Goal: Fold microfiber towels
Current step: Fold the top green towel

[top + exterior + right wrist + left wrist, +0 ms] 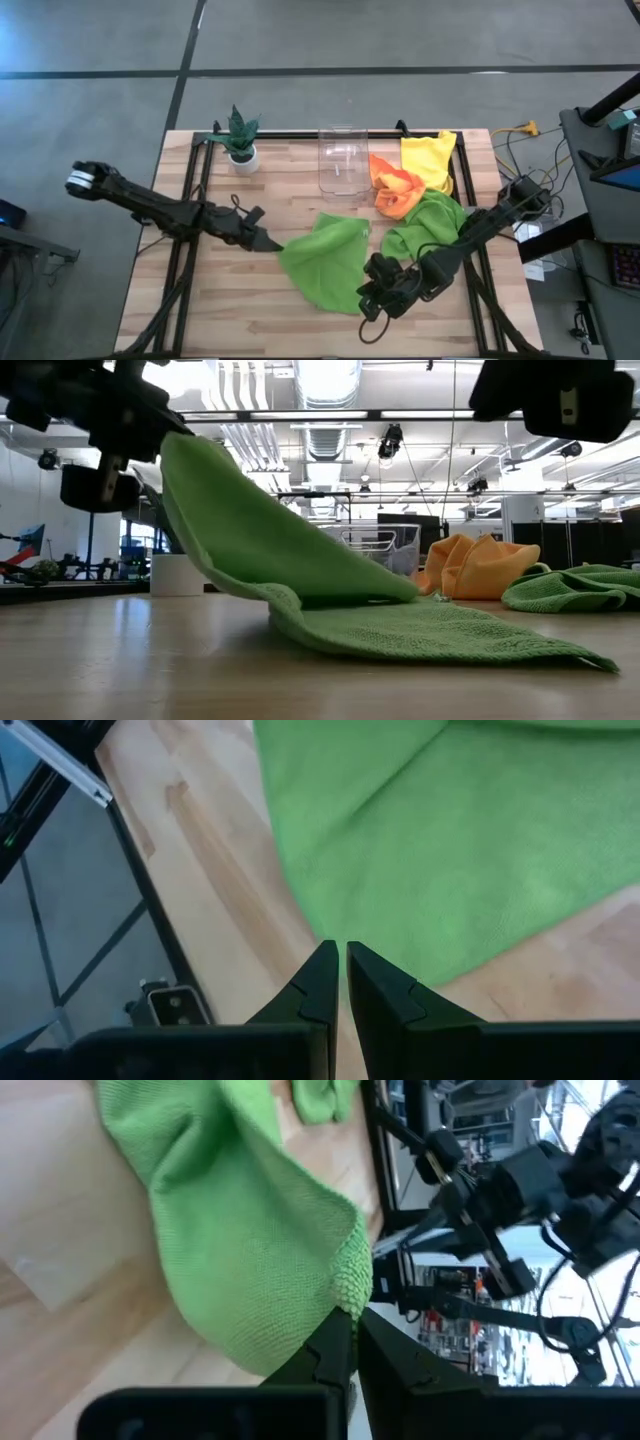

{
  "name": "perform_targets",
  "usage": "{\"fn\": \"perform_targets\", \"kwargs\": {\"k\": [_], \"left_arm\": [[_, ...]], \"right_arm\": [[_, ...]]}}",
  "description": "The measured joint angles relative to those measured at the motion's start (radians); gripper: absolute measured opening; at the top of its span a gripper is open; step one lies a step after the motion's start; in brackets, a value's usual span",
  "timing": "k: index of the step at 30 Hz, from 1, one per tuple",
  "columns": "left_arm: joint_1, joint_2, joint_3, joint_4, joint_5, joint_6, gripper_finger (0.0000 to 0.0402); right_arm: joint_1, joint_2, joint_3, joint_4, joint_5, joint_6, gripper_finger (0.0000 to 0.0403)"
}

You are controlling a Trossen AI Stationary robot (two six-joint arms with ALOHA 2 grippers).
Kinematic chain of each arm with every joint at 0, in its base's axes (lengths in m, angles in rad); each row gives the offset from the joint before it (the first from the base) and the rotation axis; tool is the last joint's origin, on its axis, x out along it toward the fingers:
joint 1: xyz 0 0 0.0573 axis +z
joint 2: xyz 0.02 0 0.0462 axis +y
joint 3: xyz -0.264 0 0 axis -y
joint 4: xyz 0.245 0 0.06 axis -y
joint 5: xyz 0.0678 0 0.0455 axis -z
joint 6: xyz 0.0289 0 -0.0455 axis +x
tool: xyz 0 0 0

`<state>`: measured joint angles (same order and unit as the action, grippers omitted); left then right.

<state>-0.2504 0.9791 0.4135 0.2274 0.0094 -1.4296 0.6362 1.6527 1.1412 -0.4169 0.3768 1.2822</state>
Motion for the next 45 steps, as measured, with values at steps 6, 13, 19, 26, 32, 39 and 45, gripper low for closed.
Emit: {"fn": "perform_targets", "kwargs": {"k": [6,13,19,26,32,39,45], "left_arm": [[-0.038,0.058,0.054,0.008,-0.008,0.005,0.0],[-0.048,0.299,0.232,0.156,0.045,0.077,0.0],[-0.037,0.595,0.471,0.156,0.147,0.155,0.0],[-0.014,0.851,0.696,0.156,0.236,0.206,0.0],[-0.013,0.946,0.765,0.155,0.296,0.207,0.0],[-0.013,0.955,0.755,0.094,0.297,0.211,0.0],[-0.013,0.955,0.754,0.064,0.269,0.319,0.0001]], "right_arm": [[0.0,0.0,0.0,-0.058,0.063,0.064,0.0022],[0.025,-0.001,0.0,-0.128,0.07,0.154,0.0022],[0.069,-0.005,0.0,-0.127,0.071,0.214,0.0022],[0.169,-0.013,0.0,-0.127,0.089,0.312,0.0022],[0.262,-0.015,0.0,-0.127,0.19,0.411,0.0022],[0.275,-0.015,0.0,-0.125,0.247,0.418,0.0022],[0.273,-0.015,0.0,-0.125,0.251,0.411,0.0022]]}}
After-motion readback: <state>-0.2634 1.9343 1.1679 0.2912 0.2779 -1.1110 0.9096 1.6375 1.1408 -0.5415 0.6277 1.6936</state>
